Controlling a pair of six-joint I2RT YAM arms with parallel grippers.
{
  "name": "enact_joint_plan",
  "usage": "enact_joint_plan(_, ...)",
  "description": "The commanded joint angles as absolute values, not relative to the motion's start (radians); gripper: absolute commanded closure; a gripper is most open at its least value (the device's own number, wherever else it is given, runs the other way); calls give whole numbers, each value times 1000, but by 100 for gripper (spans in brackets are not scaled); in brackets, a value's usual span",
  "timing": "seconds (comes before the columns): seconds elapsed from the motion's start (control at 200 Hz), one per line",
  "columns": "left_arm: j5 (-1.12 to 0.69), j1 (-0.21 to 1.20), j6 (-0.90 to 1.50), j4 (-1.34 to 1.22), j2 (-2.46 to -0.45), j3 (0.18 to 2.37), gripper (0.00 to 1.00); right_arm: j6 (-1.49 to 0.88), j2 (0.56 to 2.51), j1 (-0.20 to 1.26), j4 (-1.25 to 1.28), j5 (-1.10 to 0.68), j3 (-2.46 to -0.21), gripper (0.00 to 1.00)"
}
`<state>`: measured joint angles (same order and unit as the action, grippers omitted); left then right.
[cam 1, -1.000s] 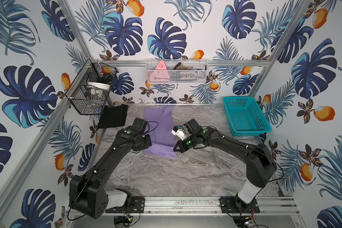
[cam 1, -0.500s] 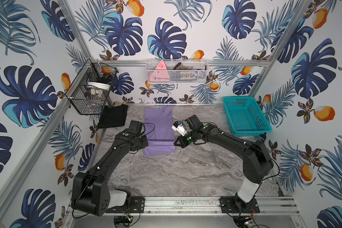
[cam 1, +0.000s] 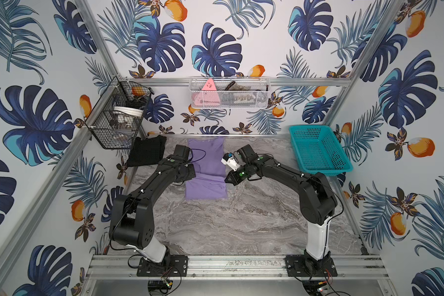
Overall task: Fold and stack t-shirts
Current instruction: Fold the T-shirt.
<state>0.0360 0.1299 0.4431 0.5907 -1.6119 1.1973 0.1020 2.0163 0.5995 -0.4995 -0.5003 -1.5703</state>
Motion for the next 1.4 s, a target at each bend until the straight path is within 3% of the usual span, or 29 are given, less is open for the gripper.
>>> enact_joint_plan(0.0, 83, 124, 424, 567, -1644, 1215, 100, 121, 2070, 581, -546, -501, -1617, 100)
enact_joint_plan(0.535, 104, 123, 391, 536, -1872, 1349, 100, 74, 2265, 558, -550, -540, -1803, 100)
enact_joint_plan(0.545, 106, 123, 388, 537, -1878, 1354, 94, 72, 2266, 558, -549, -540, -1803, 100)
enact_joint_plan(0.58, 124, 122, 389, 547, -1902, 1372, 51, 71, 2270, 556, -548, -539, -1804, 100)
enact_joint_plan(0.61, 152, 122, 397, 558, -1917, 1385, 20, 71, 2270, 555, -547, -535, -1803, 100)
enact_joint_plan(0.615, 157, 122, 398, 561, -1919, 1389, 11, 70, 2270, 555, -546, -534, -1802, 100)
enact_joint_plan(0.625, 166, 122, 401, 565, -1921, 1395, 4, 69, 2269, 554, -546, -533, -1802, 100)
enact_joint_plan(0.866, 181, 114, 423, 634, -1849, 1437, 1, 29, 2190, 538, -534, -472, -1747, 100)
enact_joint_plan(0.876, 175, 114, 426, 636, -1843, 1434, 1, 26, 2184, 538, -531, -465, -1743, 96)
enact_joint_plan(0.926, 144, 115, 445, 638, -1815, 1414, 1, 12, 2155, 538, -512, -433, -1709, 48)
enact_joint_plan(0.976, 110, 116, 467, 641, -1798, 1390, 1, 10, 2140, 540, -513, -426, -1695, 7)
enact_joint_plan(1.011, 89, 116, 483, 639, -1787, 1369, 1, 13, 2130, 540, -518, -430, -1689, 3)
enact_joint_plan(1.221, 7, 154, 519, 603, -1717, 1212, 1, 7, 2094, 558, -518, -444, -1641, 24)
enact_joint_plan(1.256, -6, 162, 526, 591, -1701, 1180, 1, 6, 2092, 563, -523, -454, -1634, 36)
enact_joint_plan(1.281, -16, 169, 530, 583, -1692, 1158, 1, 5, 2090, 568, -524, -461, -1629, 50)
enact_joint_plan(1.316, -30, 180, 534, 567, -1681, 1128, 1, 2, 2090, 577, -527, -461, -1619, 85)
enact_joint_plan(1.326, -34, 183, 536, 562, -1678, 1119, 1, 1, 2089, 581, -526, -453, -1617, 100)
enact_joint_plan(1.351, -42, 190, 539, 551, -1671, 1099, 4, -10, 2089, 591, -527, -425, -1610, 100)
enact_joint_plan(1.396, -59, 195, 544, 532, -1661, 1068, 19, -14, 2088, 607, -528, -405, -1604, 100)
